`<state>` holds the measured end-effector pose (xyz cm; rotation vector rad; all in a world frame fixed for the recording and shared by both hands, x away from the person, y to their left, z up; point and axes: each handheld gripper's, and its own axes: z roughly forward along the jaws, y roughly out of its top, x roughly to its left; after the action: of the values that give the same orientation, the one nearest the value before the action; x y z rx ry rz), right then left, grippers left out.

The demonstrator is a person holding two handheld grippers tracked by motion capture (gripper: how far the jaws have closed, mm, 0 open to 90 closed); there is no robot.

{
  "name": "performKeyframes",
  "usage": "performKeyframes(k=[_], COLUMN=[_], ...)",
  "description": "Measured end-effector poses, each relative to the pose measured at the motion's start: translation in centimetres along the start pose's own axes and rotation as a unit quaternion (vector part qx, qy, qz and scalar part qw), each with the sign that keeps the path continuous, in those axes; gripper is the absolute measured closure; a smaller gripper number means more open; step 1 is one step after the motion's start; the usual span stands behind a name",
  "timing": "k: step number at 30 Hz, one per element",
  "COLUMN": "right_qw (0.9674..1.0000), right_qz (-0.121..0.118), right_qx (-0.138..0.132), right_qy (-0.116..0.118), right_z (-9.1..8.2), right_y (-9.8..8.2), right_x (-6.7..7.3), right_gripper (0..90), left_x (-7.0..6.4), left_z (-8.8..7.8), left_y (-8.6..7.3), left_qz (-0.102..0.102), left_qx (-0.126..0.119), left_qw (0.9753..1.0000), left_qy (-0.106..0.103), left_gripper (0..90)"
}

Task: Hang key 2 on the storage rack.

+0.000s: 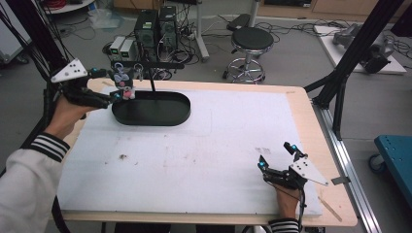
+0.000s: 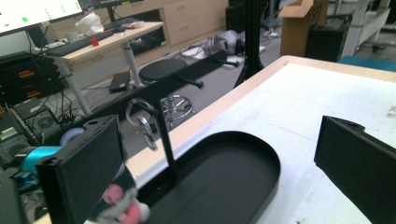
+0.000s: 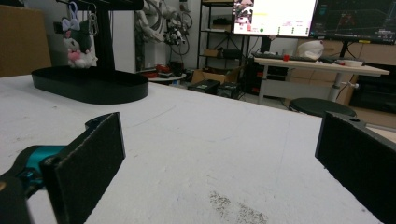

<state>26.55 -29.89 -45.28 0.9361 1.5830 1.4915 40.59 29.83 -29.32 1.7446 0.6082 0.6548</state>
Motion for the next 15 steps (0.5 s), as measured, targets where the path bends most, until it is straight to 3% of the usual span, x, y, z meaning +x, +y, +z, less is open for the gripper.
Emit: performKeyframes(k=[8,15], right_qw=[1.0000,1.0000], right_qz=[-0.001,-0.008], right_qx=[-0.001,-0.002], right_qy=[0.001,-0.002], right_z=[0.0,0.0], right_y=[0.0,0.0], right_x=[0.0,0.0], right_gripper=[0.7,0.7], left_x=[-3.6,-6.6], left_z=[-1.6,-3.3], left_y=[-4.2,-8.5], left_qz=[-0.010,-0.028], left_qx=[-0.042,-0.063], left_qw=[0.9990,0.9976], left_qy=[-0.007,0.010], left_gripper=[1.7,1.7])
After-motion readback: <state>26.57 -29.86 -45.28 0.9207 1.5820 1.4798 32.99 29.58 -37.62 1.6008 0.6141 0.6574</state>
